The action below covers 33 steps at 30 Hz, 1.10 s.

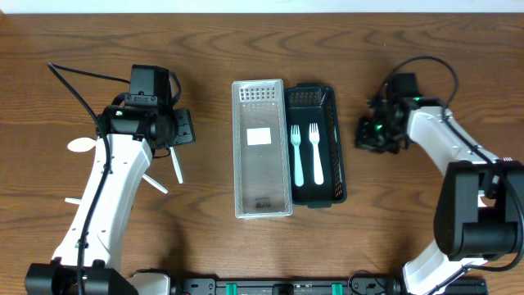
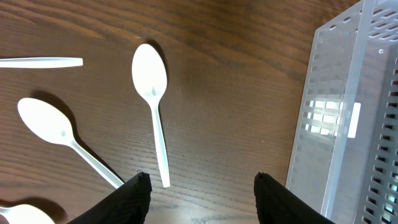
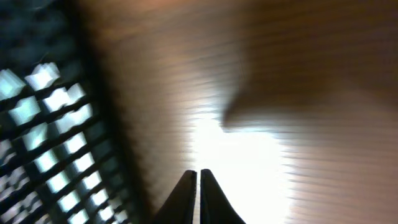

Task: Pack container
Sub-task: 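Move right gripper to the white spoon on the right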

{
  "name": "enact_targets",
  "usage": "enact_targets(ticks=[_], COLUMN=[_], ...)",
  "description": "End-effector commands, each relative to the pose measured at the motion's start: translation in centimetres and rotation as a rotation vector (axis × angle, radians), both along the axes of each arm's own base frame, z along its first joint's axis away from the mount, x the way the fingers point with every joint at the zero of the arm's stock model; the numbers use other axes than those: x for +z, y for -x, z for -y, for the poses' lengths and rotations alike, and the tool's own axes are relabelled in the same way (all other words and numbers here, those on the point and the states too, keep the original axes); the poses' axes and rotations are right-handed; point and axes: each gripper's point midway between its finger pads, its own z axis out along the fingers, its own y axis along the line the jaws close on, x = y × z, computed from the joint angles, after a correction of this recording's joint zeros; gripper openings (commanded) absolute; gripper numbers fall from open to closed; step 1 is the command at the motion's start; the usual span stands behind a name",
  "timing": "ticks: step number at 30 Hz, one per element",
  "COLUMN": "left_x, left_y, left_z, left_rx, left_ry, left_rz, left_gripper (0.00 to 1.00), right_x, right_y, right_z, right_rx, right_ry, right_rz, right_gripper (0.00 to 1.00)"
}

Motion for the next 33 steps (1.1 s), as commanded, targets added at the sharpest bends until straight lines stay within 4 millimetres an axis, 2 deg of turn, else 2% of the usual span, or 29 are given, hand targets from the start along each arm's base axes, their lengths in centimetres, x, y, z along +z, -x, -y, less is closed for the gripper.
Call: enact_targets(ticks=[1,2,4,5,6,7,8,11,12,14,17,19,21,24,25,28,30,33], left_x=[0.6,0.6,0.6,0.6,0.7,0.7,0.7,0.7,0.7,0.7,0.7,0.8,0.8,0.8,0.9,0.8,0.8,0.8], left_y=[-0.5,-0.5,-0.5,-0.5,-0.5,-0.5,-0.5,-0.5,-0.5,-0.5,-0.7,-0.8,-0.9,-0.9,-0.9,-0.9,-0.9,-0.9], left_z=[-0.1,-0.1,-0.1,-0.1,-0.1,-0.1,-0.1,-0.1,-0.1,-0.1,-0.1,-0.1,-0.1,-0.1,-0.1,-0.1,-0.1,-0.1], left_rx=[0.006,0.006,0.006,0.006,0.006,0.005,0.000,-0.022,-0.026,-0.031,-0.032,-0.032,-0.032,-0.032,-0.032,-0.031,-0.031,-0.032], left_ry=[-0.008,-0.008,-0.008,-0.008,-0.008,-0.008,-0.010,-0.020,-0.021,-0.024,-0.024,-0.023,-0.023,-0.023,-0.023,-0.023,-0.023,-0.023], left_rz=[0.019,0.020,0.020,0.020,0.020,0.020,0.020,0.021,0.021,0.022,0.029,0.036,0.037,0.040,0.040,0.040,0.040,0.040], left_gripper=[0.56,0.56,0.56,0.56,0.56,0.56,0.56,0.56,0.56,0.56,0.56,0.56,0.56,0.56,0.56,0.56,0.56,0.57], right_x=[2.7,3.7,6.1,7.1,8.2,9.1,9.8,11.4,11.4,11.1,10.2,10.5,11.1,11.8,11.8,11.5,11.0,9.8], right_y=[-2.9,-3.3,-4.1,-4.3,-4.6,-4.8,-4.9,-4.5,-4.0,-2.0,3.6,7.7,10.9,14.6,15.1,15.9,15.4,14.3], right_z=[6.9,8.1,11.1,12.4,13.9,15.2,16.2,18.9,19.4,21.2,24.9,26.9,27.9,27.4,27.2,27.2,28.1,29.3], right_rx=[-0.247,-0.277,-0.353,-0.384,-0.427,-0.470,-0.495,-0.518,-0.530,-0.631,-0.923,-1.134,-1.327,-1.648,-1.717,-1.881,-1.933,-1.946], right_ry=[0.162,0.163,0.165,0.166,0.162,0.157,0.145,0.081,0.069,0.074,0.210,0.326,0.394,0.388,0.376,0.354,0.348,0.348], right_rz=[0.040,0.047,0.071,0.084,0.099,0.115,0.130,0.161,0.151,0.087,-0.105,-0.222,-0.299,-0.412,-0.437,-0.465,-0.417,-0.338], right_gripper=[0.11,0.16,0.20,0.25,0.60,0.90,0.99,0.99,0.95,0.91,0.97,0.99,0.99,0.99,0.99,0.87,0.80,0.77])
